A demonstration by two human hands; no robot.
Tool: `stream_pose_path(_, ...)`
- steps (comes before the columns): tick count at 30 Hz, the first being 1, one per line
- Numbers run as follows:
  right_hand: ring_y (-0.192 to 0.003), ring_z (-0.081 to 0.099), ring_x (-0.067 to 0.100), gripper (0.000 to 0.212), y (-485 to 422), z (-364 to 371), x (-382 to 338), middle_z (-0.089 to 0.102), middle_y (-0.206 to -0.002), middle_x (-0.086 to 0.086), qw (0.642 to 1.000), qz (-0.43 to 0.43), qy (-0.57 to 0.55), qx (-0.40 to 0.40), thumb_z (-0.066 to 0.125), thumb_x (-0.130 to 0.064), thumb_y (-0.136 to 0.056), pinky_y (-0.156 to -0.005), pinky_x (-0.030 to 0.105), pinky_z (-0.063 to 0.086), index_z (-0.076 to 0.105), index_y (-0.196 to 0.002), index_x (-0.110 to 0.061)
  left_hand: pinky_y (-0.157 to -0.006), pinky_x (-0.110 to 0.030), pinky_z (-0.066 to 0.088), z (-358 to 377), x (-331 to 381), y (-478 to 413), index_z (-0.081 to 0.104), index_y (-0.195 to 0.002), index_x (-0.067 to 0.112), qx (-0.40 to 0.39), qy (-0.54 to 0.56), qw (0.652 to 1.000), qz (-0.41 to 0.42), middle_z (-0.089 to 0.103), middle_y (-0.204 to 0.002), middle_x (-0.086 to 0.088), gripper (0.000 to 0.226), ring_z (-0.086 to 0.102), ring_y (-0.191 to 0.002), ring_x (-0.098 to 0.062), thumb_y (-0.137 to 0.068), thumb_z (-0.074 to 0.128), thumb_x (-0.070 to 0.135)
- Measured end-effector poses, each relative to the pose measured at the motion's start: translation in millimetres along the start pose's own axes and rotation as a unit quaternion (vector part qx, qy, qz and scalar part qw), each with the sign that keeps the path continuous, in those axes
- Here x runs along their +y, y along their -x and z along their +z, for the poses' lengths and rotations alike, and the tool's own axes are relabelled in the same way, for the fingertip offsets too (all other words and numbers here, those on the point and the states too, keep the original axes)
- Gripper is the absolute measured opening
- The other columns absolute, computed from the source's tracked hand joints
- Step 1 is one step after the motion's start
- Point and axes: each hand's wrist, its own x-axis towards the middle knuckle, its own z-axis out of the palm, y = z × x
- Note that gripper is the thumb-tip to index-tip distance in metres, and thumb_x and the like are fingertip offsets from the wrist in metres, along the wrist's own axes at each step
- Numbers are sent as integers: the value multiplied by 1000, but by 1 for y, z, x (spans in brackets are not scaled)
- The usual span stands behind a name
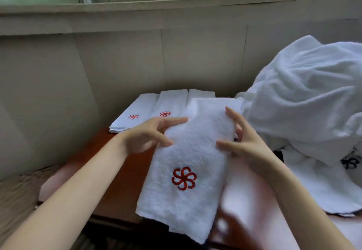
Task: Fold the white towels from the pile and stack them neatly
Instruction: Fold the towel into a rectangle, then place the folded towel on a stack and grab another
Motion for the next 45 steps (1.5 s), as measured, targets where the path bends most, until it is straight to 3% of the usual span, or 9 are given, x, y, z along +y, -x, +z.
stream_pose_path(9, -102, 62, 23, 84, -256, 131, -47, 44, -137, 8, 991, -51, 95, -83, 66, -2, -82, -66, 35, 57, 25, -144, -42, -73, -26, 58, -198, 61, 7, 35, -146, 12, 282, -22, 955, 90, 56, -132, -11, 70, 68, -101, -18, -82, 57, -5)
stream_pose_path(12, -104, 61, 28, 85, -339, 156, -6, 41, -136, 10, 993, 39, 79, -74, 62, -2, -87, -78, 42, 57, 16, -148, -38, -62, -28, 53, -264, 10, -32, 33, -146, 4, 430, 46, 901, -15, 53, -135, -18, 58, 63, -90, -22, -96, 55, 22)
stream_pose_path(15, -92, 60, 29, 58, -379, 165, 72, 50, -120, 15, 957, 191, 197, -93, 57, -3, -91, -72, 36, 57, 32, -139, -22, -89, -38, 51, -288, -72, -56, 54, -126, -4, 402, -1, 891, -210, 63, -117, -18, 51, 62, -103, -29, -95, 56, 36)
stream_pose_path(17, -74, 62, 25, 18, -392, 171, 114, 59, -94, 13, 926, 244, 275, -84, 54, -14, -94, -62, 29, 56, 49, -111, -9, -73, -27, 51, -297, -102, -64, 59, -110, 0, 416, -92, 876, -227, 66, -101, -7, 37, 65, -85, -20, -91, 62, 33)
stream_pose_path(23, -82, 62, 30, 53, -429, 197, 151, 56, -91, 11, 931, 205, 300, 37, 57, -33, -88, -70, 36, 57, 39, -129, -5, -93, -37, 52, -313, -107, -62, 66, -113, 14, 332, -115, 921, -170, 73, -103, -6, 39, 70, -95, -22, -77, 69, 28)
stream_pose_path(28, -79, 49, 26, 62, -428, 202, 159, 43, -82, 5, 907, 169, 383, 40, 42, -12, -85, -63, 34, 48, 19, -143, -12, -41, -11, 41, -313, -98, -66, 48, -126, 22, 312, -141, 919, -194, 66, -104, 2, 44, 62, -73, -10, -86, 67, 20)
stream_pose_path(34, -62, 52, 28, 41, -414, 200, 143, 55, -95, 14, 846, 168, 506, 7, 37, -2, -87, -27, 21, 38, 36, -128, -5, -93, -42, 51, -308, -96, -66, 40, -134, 17, 297, -256, 886, -246, 60, -120, -4, 66, 61, -106, -26, -79, 68, 40)
stream_pose_path(41, -100, 55, 35, 40, -405, 213, 143, 55, -113, 15, 835, 145, 530, 37, 40, -20, -95, -74, 36, 49, 33, -133, -8, -102, -30, 39, -293, -98, -75, 7, -153, 22, 333, -309, 861, -227, 36, -150, -6, 89, 44, -129, -27, -86, 61, 45)
stream_pose_path(45, -106, 52, 34, 29, -399, 221, 144, 55, -120, 17, 792, 131, 596, 10, 39, -7, -92, -73, 32, 39, 40, -121, -4, -103, -31, 35, -293, -97, -74, 7, -153, 26, 304, -314, 869, -233, 17, -159, -2, 89, 31, -139, -26, -87, 61, 50)
